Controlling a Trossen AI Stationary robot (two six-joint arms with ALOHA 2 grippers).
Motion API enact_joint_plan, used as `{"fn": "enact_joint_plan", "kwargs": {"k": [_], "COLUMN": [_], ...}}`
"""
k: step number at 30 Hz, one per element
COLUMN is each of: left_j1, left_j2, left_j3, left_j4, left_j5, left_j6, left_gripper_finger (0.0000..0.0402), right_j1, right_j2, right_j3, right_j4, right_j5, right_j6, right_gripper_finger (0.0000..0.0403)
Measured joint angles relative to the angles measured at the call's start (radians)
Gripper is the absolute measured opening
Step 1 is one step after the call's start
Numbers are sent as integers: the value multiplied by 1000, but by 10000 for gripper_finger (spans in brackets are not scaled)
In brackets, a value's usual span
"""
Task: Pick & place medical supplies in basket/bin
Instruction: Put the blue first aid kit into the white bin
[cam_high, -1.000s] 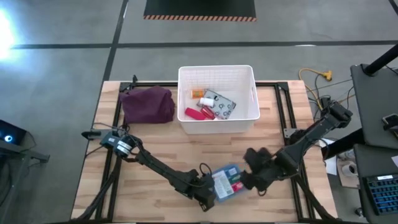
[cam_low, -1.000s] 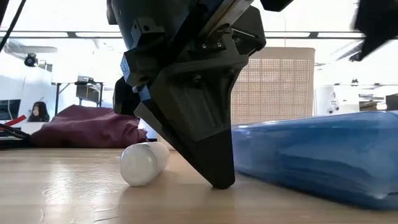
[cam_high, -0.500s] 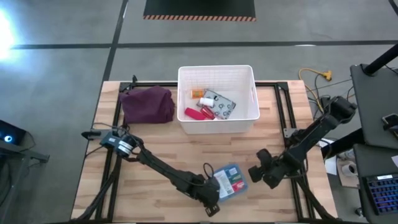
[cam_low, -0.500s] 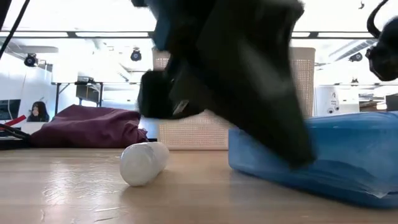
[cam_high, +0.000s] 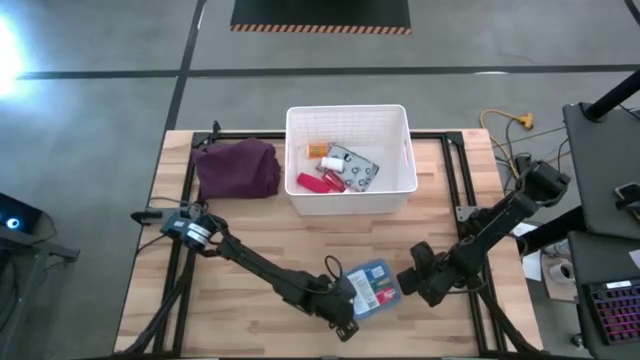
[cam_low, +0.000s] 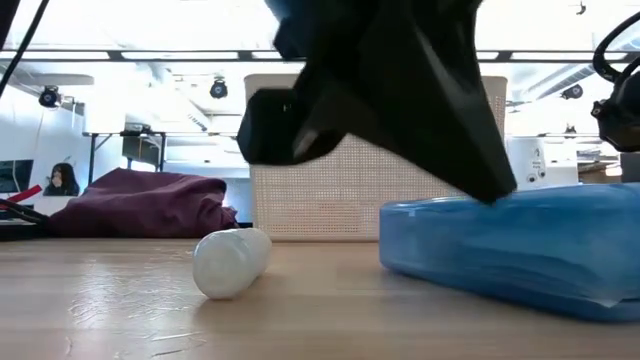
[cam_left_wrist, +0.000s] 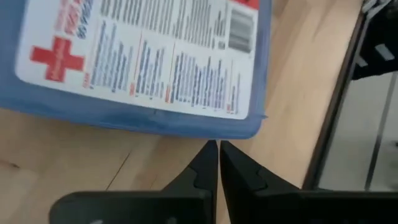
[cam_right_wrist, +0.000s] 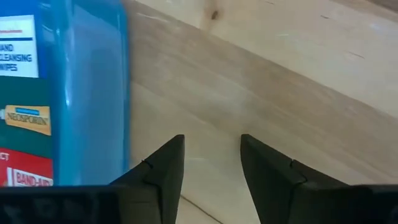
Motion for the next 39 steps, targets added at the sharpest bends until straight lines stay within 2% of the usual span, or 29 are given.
{"fn": "enact_joint_plan", "kwargs": {"k": [7,11,14,18,25,39], "left_j1": [-2,0,6,10,10,5], "left_j2": [-35,-36,-36,-36,-37,-36], "left_j3": [0,1,-14,-85,-223,-212], "left_j4": [-42,-38,-33,-23,158,131], "left_j5": [-117,-145,-135,-65,-4,15], "left_j6": [3,8,8,-9,-110,-66], "left_gripper_finger": [0,0,0,0,0,0], "right_j1": [-1,-1,-3,-7,-43,-117], "right_j2": [4,4,5,8,7,1], "right_j3": [1,1,0,15,63,236], "right_j4": [14,24,44,57,129,72], "right_j5": [10,11,13,15,22,72], "right_j6": [0,0,0,-7,-135,-349], "right_gripper_finger": [147,144,144,146,144,150]}}
